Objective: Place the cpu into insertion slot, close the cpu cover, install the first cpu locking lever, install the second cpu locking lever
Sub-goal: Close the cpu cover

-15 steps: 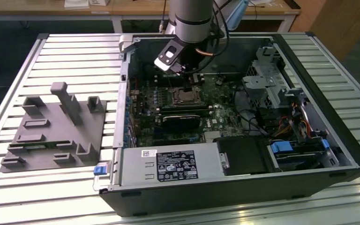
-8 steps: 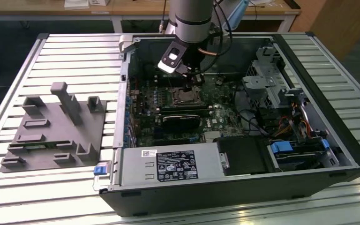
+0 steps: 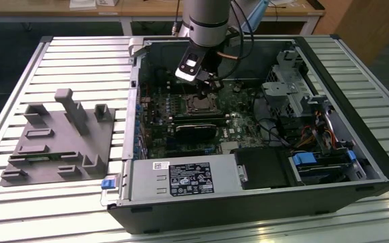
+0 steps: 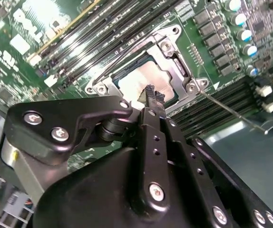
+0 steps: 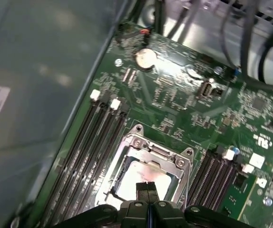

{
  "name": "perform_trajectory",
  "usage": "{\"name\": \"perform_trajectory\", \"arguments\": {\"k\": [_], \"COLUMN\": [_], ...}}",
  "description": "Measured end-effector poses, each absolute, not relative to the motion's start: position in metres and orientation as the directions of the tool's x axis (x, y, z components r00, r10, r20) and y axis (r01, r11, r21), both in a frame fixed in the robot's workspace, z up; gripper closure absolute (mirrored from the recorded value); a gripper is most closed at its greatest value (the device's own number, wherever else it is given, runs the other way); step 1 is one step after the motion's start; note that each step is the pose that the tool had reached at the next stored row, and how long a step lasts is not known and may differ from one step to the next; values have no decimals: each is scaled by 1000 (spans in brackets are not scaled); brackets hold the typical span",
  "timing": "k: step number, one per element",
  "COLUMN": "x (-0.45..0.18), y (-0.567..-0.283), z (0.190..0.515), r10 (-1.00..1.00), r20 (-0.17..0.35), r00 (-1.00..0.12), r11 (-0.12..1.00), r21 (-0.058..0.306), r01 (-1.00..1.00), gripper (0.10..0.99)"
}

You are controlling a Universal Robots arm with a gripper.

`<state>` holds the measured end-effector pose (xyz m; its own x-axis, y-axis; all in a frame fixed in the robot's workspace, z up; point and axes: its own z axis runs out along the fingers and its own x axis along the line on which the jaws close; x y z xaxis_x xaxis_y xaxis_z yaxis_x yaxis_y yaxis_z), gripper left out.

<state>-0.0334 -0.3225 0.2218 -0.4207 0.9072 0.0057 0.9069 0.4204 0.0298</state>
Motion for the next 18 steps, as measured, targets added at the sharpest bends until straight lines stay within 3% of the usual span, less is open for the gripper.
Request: {"name": "perform_trajectory", "arguments": {"k": [18], "x": [-33], "y": [-322], "z": [221], "r10": [724], "r20": [6], "r00": [-690], "r11": [690], "r21": [30], "r01": [723], "gripper": [980]}}
